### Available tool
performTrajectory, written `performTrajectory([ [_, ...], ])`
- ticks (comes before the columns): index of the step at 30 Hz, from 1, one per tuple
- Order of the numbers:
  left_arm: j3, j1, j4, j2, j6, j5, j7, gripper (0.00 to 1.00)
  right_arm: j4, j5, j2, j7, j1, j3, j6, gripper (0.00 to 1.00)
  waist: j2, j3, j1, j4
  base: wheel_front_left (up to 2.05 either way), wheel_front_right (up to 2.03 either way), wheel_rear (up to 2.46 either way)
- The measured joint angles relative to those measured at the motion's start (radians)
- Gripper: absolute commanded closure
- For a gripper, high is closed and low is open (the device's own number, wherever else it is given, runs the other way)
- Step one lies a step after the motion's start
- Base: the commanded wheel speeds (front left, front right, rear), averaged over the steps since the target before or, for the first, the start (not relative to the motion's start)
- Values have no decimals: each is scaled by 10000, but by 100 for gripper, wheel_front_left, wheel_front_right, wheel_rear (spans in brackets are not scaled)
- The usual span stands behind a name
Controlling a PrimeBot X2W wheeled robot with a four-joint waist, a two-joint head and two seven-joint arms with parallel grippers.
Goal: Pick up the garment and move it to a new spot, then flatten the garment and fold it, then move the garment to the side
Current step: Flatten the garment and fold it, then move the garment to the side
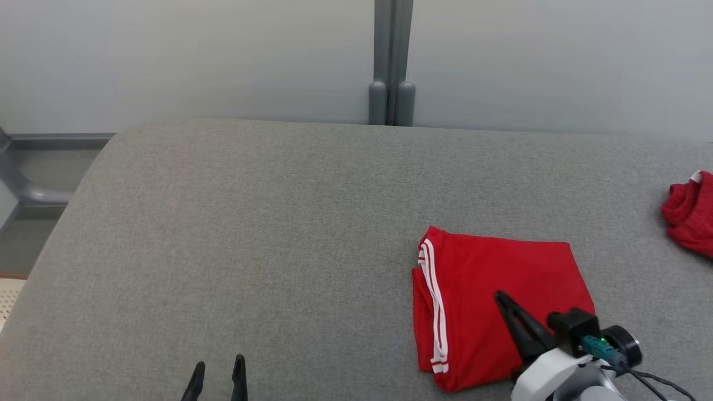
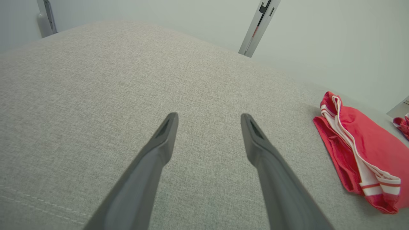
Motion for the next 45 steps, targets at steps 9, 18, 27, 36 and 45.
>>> performTrajectory([
  [9, 518, 4, 48, 2, -148, 740, 0, 0, -1950, -918, -245, -2, 1443, -3158, 0, 0, 0, -198, 0, -718, 0, 0, 0],
  [18, 554, 1, 219, 0, -382, 1095, 0, 0, -1996, -1252, 46, -2, 2322, -4579, 0, 0, 0, -408, 0, -1117, 0, 0, 0],
  [27, 487, 1, 178, 0, -456, 1095, 0, 0, -1810, -1001, 167, -2, 2388, -4301, 0, 0, 0, -420, 0, -1310, 0, 0, 0],
  [36, 339, -35, 165, 2, -470, 1126, 0, 0, -771, 1569, -817, 2675, 341, -2481, 6, 0, 0, -136, 1, -1299, 0, 0, 0],
  [45, -102, -321, 359, 0, -483, 1032, 0, 0, 849, 2740, -1346, 6061, -1627, -1839, -4, 0, 0, 282, 0, -741, 0, 0, 0],
])
